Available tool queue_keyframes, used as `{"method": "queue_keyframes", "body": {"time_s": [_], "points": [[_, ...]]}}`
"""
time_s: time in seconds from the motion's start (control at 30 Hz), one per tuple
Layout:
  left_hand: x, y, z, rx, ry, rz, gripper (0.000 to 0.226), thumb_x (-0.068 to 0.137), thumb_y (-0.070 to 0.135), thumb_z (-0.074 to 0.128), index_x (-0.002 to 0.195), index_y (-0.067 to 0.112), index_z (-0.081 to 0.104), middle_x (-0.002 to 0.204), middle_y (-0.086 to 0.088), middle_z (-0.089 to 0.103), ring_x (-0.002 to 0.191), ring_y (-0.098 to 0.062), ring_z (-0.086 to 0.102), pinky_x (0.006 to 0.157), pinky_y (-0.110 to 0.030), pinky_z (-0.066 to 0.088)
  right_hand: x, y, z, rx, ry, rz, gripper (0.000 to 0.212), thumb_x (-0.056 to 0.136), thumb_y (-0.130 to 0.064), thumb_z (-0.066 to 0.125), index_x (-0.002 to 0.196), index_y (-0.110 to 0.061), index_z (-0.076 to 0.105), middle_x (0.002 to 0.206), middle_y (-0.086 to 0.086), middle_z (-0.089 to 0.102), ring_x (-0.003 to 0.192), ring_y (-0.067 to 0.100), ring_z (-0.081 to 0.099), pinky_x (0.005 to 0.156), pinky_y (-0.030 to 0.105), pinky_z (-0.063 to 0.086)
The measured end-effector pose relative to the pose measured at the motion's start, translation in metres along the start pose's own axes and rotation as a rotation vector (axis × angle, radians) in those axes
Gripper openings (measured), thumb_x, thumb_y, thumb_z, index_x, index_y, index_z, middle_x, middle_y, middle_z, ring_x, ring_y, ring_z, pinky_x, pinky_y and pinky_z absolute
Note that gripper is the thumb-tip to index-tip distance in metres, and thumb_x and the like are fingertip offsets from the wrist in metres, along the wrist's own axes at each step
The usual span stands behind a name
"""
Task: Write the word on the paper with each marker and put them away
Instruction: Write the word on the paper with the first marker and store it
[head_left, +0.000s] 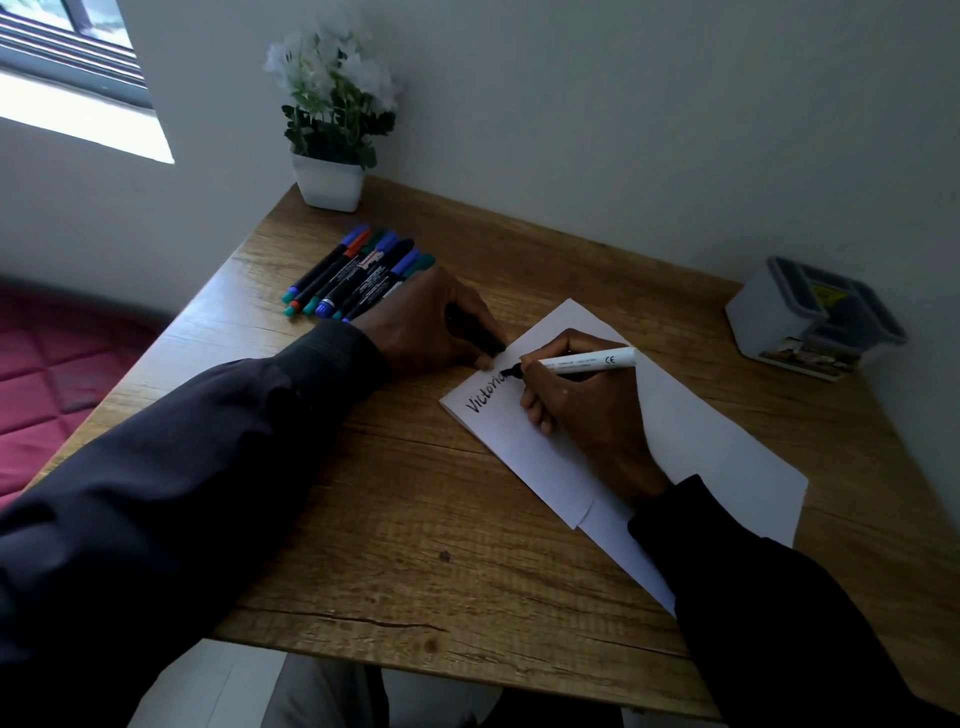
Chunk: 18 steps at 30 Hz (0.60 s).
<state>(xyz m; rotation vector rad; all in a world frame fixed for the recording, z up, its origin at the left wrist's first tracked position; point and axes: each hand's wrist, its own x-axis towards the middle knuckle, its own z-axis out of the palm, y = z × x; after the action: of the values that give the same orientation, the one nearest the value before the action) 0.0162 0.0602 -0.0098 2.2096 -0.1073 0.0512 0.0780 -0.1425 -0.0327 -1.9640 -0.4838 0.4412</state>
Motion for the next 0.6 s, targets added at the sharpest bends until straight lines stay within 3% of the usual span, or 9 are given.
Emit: {"method": "queue_keyframes", "body": {"time_s": [0.23,0.6], "points": [[-0.001,0.001,0.0,0.008,0.021,-0.011,0.024,0.082,0.009,0.075,0.1,0.025,0.071,0.101,0.017,0.066,0.097,0.011,0.061,0.08,-0.003,0.048,-0.013,-0.008,-0.005,0.122,0.136,-0.181,0.011,0.092,-0.007,0.071,0.085,-0.001,0.067,0.065,0.007,0.07,0.048,0.016,0.063,0.045,0.022,0.05],[-0.003,0.007,0.0,-0.04,0.072,-0.023,0.024,0.085,0.012,0.074,0.105,0.023,0.071,0.1,0.018,0.068,0.098,0.01,0.062,0.081,-0.005,0.048,-0.014,-0.02,-0.025,0.595,0.093,-0.116,0.015,0.096,-0.004,0.061,0.084,-0.01,0.068,0.067,0.011,0.064,0.054,0.019,0.055,0.045,0.023,0.039]]}}
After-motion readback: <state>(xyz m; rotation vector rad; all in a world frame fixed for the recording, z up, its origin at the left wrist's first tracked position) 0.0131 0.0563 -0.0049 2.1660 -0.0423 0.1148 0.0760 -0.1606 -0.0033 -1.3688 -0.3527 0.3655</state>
